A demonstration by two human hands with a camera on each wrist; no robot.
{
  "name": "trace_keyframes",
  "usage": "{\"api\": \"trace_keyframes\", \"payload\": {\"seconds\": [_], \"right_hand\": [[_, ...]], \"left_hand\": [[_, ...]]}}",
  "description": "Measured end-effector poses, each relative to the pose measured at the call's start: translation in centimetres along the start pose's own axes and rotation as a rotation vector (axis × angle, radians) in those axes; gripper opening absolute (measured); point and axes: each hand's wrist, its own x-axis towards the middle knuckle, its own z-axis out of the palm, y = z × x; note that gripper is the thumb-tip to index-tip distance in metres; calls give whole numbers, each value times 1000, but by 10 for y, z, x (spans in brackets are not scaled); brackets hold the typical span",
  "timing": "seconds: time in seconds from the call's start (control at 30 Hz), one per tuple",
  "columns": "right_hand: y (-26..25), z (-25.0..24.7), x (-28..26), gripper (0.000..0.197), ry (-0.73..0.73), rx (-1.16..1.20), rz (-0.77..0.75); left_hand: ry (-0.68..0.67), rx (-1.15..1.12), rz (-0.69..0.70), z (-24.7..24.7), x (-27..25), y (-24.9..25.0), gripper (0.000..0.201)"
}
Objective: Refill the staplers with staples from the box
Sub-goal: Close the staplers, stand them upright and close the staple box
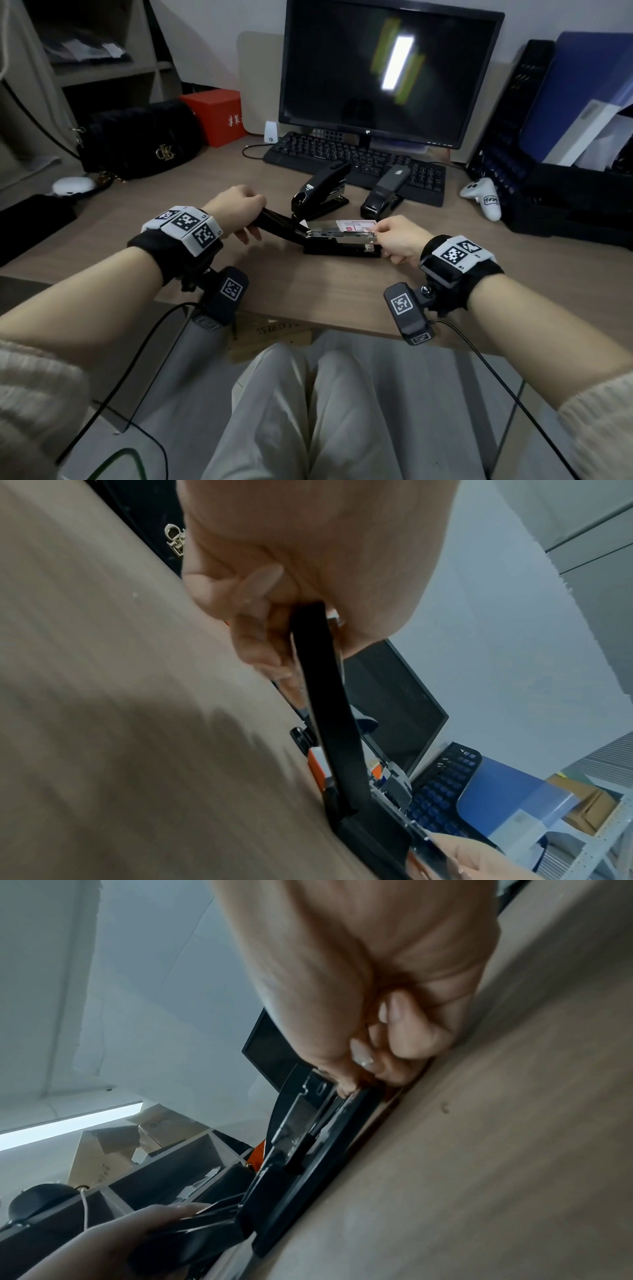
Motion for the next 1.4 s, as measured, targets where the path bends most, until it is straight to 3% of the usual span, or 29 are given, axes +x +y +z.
{"api": "trace_keyframes", "payload": {"seconds": [0.1,0.33,0.47,0.67,0.87,1.0,1.13,1.2,1.4], "right_hand": [[-7,-4,-1,23,-16,26,7],[-19,-3,-1,53,-52,17,42],[-16,-1,2,59,-102,-86,0],[-18,-1,3,45,-124,-110,-38],[-23,-7,-5,47,-116,-236,-26],[-32,-14,-4,57,-69,-371,-104],[-37,-19,0,32,5,-245,-201],[-40,-21,1,20,30,-218,-275],[-44,-22,8,37,-68,-412,-312]], "left_hand": [[-91,98,-31,-6,-3,5,27],[-145,336,38,0,3,7,30],[-95,418,52,3,14,-2,31],[-89,456,28,14,20,-13,39],[-93,455,32,15,23,-16,41],[-125,469,65,6,27,-8,37],[-139,513,161,1,29,4,18],[-148,504,221,1,28,13,22],[-192,456,241,8,31,25,36]]}}
